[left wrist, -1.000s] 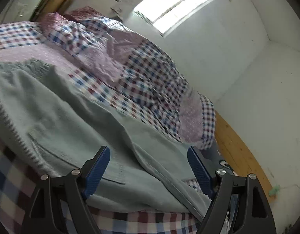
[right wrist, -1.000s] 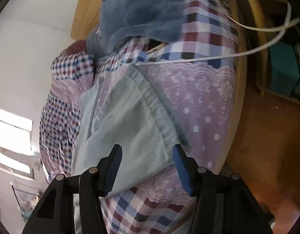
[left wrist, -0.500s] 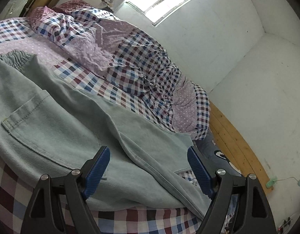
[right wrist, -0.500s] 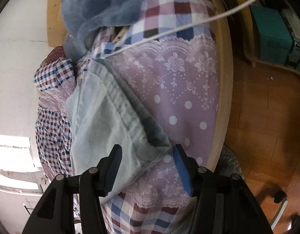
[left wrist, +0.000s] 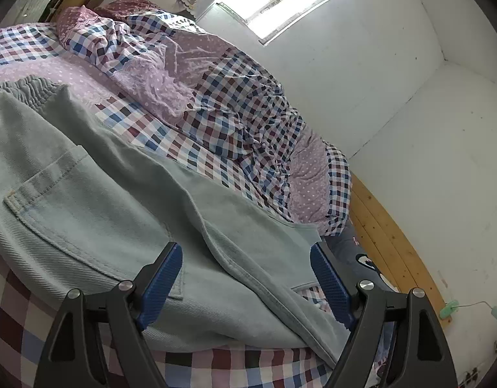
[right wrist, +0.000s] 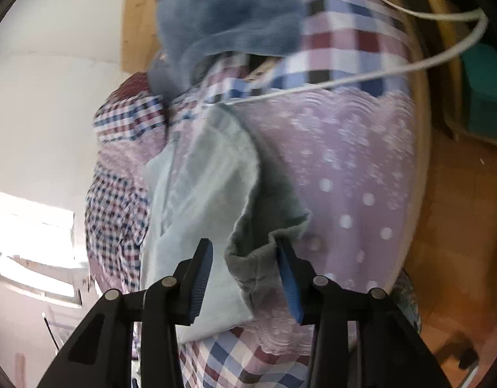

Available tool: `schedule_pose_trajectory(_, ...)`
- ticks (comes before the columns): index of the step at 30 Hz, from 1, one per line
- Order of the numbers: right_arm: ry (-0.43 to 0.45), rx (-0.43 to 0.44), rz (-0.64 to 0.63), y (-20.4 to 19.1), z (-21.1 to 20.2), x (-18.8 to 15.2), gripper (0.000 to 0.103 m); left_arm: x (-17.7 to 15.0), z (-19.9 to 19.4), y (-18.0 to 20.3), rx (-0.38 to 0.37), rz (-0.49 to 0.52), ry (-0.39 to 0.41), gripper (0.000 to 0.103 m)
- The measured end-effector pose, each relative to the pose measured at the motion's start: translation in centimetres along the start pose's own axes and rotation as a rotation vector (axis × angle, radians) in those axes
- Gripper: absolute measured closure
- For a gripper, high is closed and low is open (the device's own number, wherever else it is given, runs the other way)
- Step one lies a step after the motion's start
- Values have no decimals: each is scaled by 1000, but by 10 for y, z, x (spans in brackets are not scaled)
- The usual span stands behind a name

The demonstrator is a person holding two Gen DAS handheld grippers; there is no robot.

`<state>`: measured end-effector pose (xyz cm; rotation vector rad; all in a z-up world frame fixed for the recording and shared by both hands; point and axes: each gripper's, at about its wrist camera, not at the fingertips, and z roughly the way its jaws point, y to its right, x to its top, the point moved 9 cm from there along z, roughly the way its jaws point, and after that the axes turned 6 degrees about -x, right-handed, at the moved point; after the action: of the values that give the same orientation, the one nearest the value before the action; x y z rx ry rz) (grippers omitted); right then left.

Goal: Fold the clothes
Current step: 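Move the right tool to the pants edge by the pillow and grasp it, then lift the grasped pants edge up off the quilt with the right tool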

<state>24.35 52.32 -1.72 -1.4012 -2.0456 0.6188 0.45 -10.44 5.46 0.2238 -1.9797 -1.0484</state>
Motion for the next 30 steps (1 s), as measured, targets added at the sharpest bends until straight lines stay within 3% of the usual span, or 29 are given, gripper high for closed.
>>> schedule_pose_trajectory(6,5,-6,-113,-23,-3,-2,58,-1,2,0,1,1,-7,18)
schedule_pose_trajectory(8,-6,-99,-120,-14,-2,-1,58,-1,2,0,1,1,-9,18)
schedule_pose_trajectory(12,-21,-200,-128,0,-4,3,58,-1,2,-1,2,-1,-10,18)
schedule_pose_trajectory(21,-52,-224,-193,-2,0,-5,58,0,1,-6,0,-35,-1,18)
schedule_pose_trajectory(30,-40,-223,-247,-15,6,-13,58,-5,5,-1,3,-4,-20,18)
